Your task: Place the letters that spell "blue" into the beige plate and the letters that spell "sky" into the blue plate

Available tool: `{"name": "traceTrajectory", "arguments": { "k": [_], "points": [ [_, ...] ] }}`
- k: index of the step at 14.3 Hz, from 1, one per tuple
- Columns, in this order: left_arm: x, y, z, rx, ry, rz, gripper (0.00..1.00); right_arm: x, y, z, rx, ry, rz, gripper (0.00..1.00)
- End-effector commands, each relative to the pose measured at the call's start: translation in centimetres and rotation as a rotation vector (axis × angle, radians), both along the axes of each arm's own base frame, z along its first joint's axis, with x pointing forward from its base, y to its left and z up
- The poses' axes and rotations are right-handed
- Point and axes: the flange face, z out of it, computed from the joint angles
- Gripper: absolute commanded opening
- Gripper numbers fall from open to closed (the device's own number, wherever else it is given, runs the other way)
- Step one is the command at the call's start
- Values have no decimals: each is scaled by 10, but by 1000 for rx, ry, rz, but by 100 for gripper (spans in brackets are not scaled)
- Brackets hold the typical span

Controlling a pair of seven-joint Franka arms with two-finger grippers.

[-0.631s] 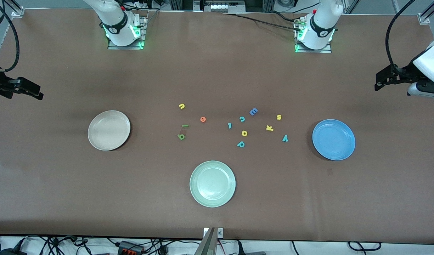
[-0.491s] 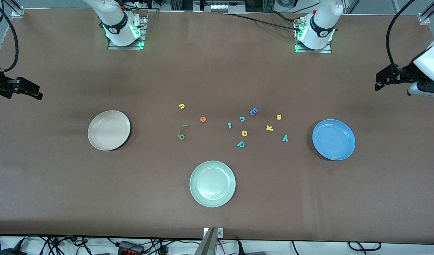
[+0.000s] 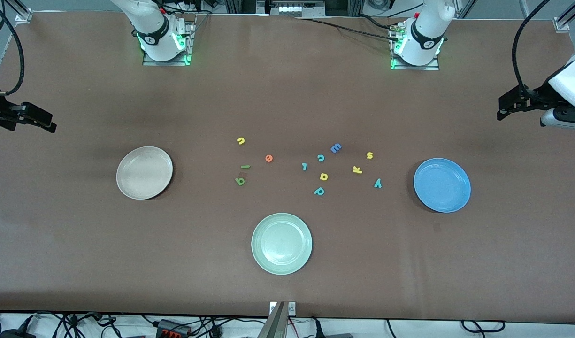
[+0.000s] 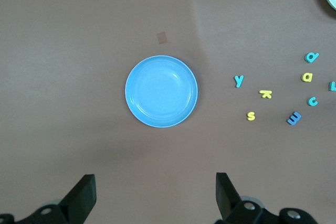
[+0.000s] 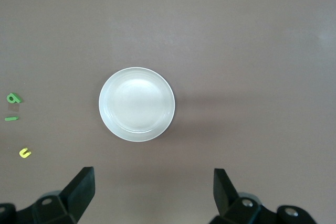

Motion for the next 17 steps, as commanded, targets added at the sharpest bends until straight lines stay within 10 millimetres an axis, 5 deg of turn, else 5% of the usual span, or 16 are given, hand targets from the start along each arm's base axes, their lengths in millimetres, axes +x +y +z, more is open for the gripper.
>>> {"name": "traceTrajectory", "arguments": {
  "k": [1, 9, 12, 17],
  "points": [
    [3, -1, 5, 19, 5, 7, 100, -7, 0, 5, -13, -11, 17, 100],
    [-6, -3, -12, 15, 111, 2, 100, -9, -3, 2, -11, 11, 12, 100],
    [4, -12, -52, 17, 224, -17, 100, -7, 4, -1, -11, 15, 23, 100],
    [25, -33, -114, 19, 276, -50, 100, 7, 85, -41, -11, 75, 133, 100]
  ]
}}
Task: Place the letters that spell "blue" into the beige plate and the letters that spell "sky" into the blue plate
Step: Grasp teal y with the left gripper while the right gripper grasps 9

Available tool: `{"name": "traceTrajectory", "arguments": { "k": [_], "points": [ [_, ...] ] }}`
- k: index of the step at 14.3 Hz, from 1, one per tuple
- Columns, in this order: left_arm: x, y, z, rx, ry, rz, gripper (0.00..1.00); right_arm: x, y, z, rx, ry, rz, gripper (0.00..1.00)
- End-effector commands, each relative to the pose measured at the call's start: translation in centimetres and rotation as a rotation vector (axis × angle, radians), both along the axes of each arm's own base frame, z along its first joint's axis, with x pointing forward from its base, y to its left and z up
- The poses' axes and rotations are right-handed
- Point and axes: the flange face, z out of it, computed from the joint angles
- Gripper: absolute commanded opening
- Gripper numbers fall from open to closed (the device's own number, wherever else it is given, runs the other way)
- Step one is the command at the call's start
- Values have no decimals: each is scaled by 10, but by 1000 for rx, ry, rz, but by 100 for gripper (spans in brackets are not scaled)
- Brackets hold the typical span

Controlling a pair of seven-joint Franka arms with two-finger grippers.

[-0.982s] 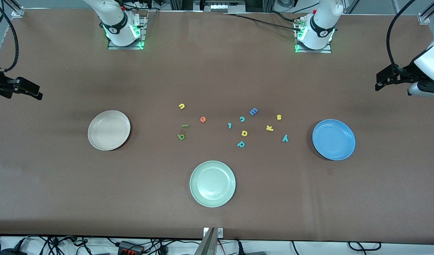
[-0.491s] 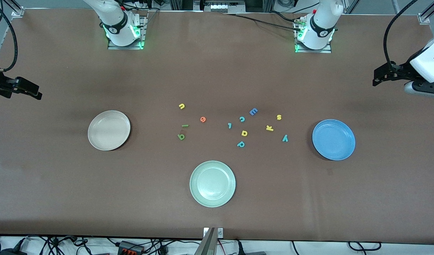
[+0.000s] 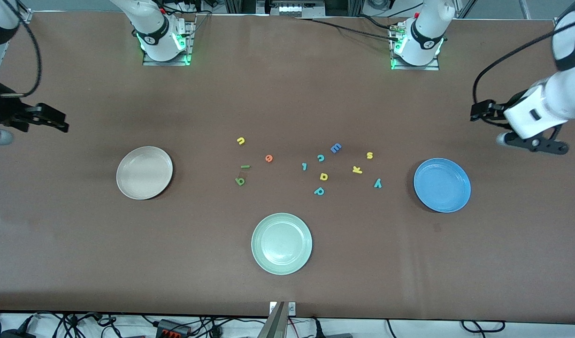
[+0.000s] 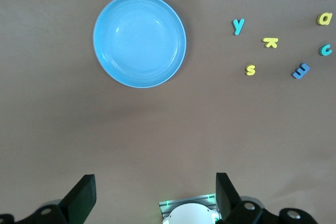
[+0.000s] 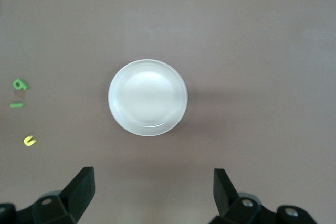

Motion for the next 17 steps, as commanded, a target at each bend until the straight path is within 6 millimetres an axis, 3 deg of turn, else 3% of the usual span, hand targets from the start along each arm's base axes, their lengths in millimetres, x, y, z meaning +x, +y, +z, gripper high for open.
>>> {"name": "traceTrajectory", "arguments": {
  "k": [1, 4, 8, 9, 14, 17],
  "points": [
    [11, -18, -41, 3, -20, -31, 100, 8, 55, -36, -14, 46, 39, 100],
    [11, -49, -106, -7, -131, -38, 100, 20, 136, -92, -37, 73, 65, 100],
    [27, -98, -185, -30, -173, -21, 100, 26, 215, -171, -50, 82, 176, 100],
    [31, -100, -205, -37, -172, -20, 100, 26, 233, -187, -50, 71, 202, 100],
    [32, -146, -274, -58, -188, -52, 100, 28, 284, -266, 29, 56, 241, 100],
    [33, -147, -310, -66, -197, -27, 100, 19, 331, -299, 61, -18, 296, 100]
  ]
}}
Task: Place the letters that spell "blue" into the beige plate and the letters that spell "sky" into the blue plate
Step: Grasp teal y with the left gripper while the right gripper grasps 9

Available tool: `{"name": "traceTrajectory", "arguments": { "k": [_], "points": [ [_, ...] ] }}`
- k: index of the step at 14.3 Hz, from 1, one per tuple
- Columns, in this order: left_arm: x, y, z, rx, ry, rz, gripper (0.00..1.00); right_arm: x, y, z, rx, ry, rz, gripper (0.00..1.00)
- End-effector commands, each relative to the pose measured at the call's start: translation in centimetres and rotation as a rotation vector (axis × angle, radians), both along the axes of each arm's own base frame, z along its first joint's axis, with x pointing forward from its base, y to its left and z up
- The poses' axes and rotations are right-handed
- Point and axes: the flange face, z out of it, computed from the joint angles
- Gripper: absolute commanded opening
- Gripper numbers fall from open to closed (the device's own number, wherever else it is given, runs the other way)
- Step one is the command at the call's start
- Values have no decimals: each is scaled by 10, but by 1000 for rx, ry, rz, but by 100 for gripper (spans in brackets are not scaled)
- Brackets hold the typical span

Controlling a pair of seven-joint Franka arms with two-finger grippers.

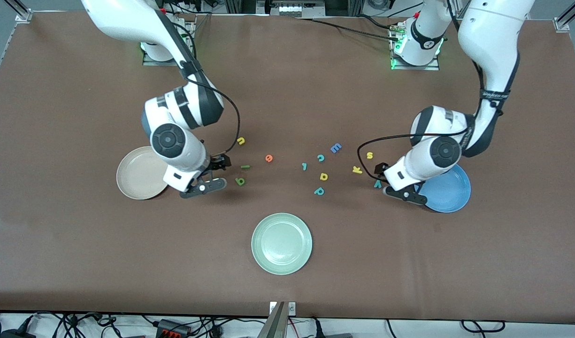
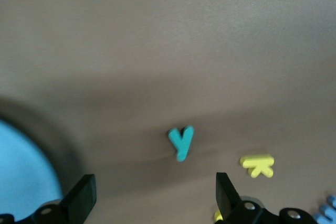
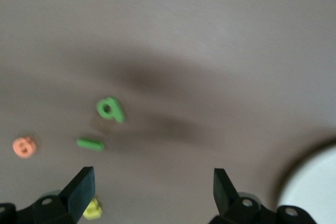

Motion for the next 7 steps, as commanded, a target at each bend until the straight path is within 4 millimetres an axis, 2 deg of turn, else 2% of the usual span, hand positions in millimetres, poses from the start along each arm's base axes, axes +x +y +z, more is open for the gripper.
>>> {"name": "traceTrajectory", "arguments": {
  "k": [1, 2, 3, 5, 7],
  "points": [
    [6, -1, -17, 9, -13, 9, 100, -2, 33, -21, 36, -54, 35, 90],
    [5, -4, -18, 11, -12, 12, 100, -1, 32, -32, 34, -58, 44, 84],
    [4, -16, -20, 14, -10, 18, 100, 1, 30, -39, 32, -62, 42, 80],
    [2, -14, -38, 48, -6, 3, 100, -2, 37, -55, 31, -66, 54, 79],
    [5, -15, -44, 85, -55, -36, 100, -7, 43, -66, 22, -56, 69, 79]
  ]
}}
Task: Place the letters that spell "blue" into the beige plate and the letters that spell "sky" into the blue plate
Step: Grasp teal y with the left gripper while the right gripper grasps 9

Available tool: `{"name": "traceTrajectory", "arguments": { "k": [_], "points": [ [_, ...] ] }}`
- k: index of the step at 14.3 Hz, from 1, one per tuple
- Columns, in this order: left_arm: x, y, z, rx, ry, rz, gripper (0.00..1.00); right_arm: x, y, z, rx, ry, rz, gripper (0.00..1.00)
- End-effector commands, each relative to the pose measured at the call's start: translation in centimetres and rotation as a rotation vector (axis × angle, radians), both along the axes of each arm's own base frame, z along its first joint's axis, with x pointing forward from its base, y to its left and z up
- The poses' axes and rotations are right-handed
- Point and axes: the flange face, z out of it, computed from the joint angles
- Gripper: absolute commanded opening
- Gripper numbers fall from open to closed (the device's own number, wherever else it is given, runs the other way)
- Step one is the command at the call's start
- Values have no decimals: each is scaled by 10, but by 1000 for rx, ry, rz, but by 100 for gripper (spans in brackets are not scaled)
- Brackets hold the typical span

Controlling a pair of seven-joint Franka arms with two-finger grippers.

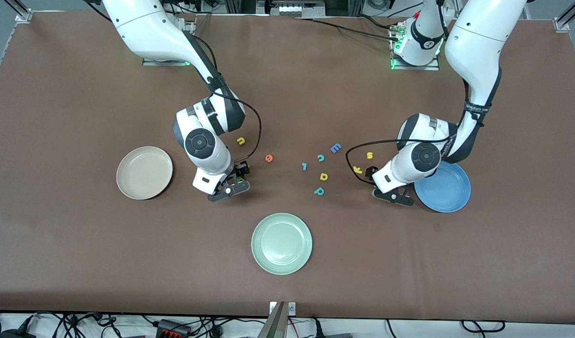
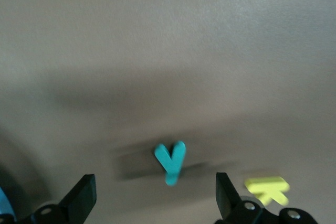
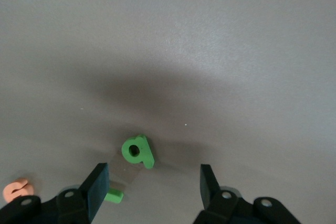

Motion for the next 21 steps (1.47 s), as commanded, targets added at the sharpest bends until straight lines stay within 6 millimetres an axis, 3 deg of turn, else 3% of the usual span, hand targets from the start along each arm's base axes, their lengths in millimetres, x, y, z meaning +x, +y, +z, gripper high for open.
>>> {"name": "traceTrajectory", "arguments": {
  "k": [1, 5, 9, 11, 14, 16, 18, 21],
  "points": [
    [7, -3, -7, 41, -38, 11, 100, -1, 11, -11, 3, 1, 27, 79],
    [6, -6, -9, 48, -43, 20, 96, -7, 29, -28, -3, 3, 54, 78],
    [7, -14, -5, 99, -81, -62, 55, -6, 28, -37, -35, -23, 93, 72],
    [8, -14, -4, 99, -83, -62, 45, -6, 27, -39, -42, -24, 101, 70],
    [8, -15, -4, 98, -83, -65, 26, -7, 27, -42, -46, -20, 103, 58],
    [7, -15, -5, 99, -79, -66, 16, -7, 27, -41, -45, -21, 106, 42],
    [8, -11, -5, 99, -76, -68, 14, -3, 26, -39, -40, -26, 101, 26],
    [10, -7, 2, 101, -81, -61, 15, 0, 22, -37, -39, -28, 94, 14]
  ]
}}
